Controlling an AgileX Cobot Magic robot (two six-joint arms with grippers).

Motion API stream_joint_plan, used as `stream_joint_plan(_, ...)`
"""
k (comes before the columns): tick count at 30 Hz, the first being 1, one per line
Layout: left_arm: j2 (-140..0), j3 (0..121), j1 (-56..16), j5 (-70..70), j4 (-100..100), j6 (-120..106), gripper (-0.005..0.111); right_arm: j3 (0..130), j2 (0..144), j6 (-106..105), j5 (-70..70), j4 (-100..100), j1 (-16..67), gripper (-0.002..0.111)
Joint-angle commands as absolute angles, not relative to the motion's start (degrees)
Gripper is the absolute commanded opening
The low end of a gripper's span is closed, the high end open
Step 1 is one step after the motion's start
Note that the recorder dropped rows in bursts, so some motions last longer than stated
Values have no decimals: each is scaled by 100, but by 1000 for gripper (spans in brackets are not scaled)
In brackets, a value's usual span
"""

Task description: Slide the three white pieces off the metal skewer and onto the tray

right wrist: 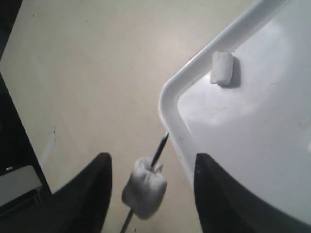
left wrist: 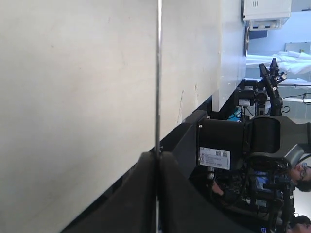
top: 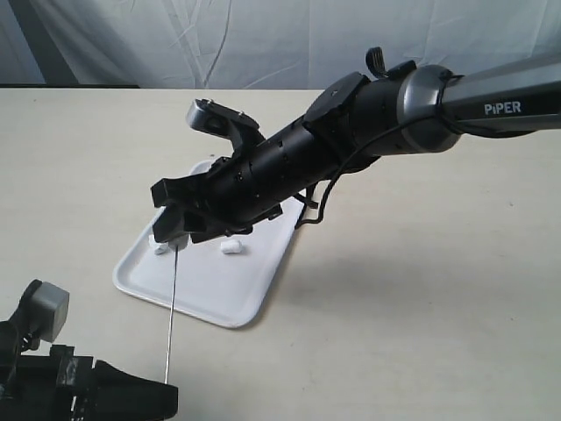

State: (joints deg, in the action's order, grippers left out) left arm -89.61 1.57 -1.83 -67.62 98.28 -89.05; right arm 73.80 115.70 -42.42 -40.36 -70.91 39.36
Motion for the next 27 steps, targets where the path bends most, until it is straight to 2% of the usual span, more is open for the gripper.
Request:
stream_joint_plan(1,-8963,167,-180,-6876,9995,-9026,0,7399,11558,-4220,-4148,-7102,3942,40)
stream_joint_plan(3,-8963,167,-180,-6876,9995,-9057,0,7399,11558,-4220,-4212,-7102,3942,29)
stream_joint_plan(6,-8963,167,-180,-6876,9995,-9056,0,7399,11558,-4220,-4269,-7102,3942,22)
stream_joint_plan(17,-8963,112,-180,-6876,9687,-9056,0,7399,11558,-4233,-3914,-7126,3942,22)
stream_joint_plan(27,-8963,0,-180,-6800,9547,-9056,0,7399,11558,-4233,-2748,-6964,3931,22)
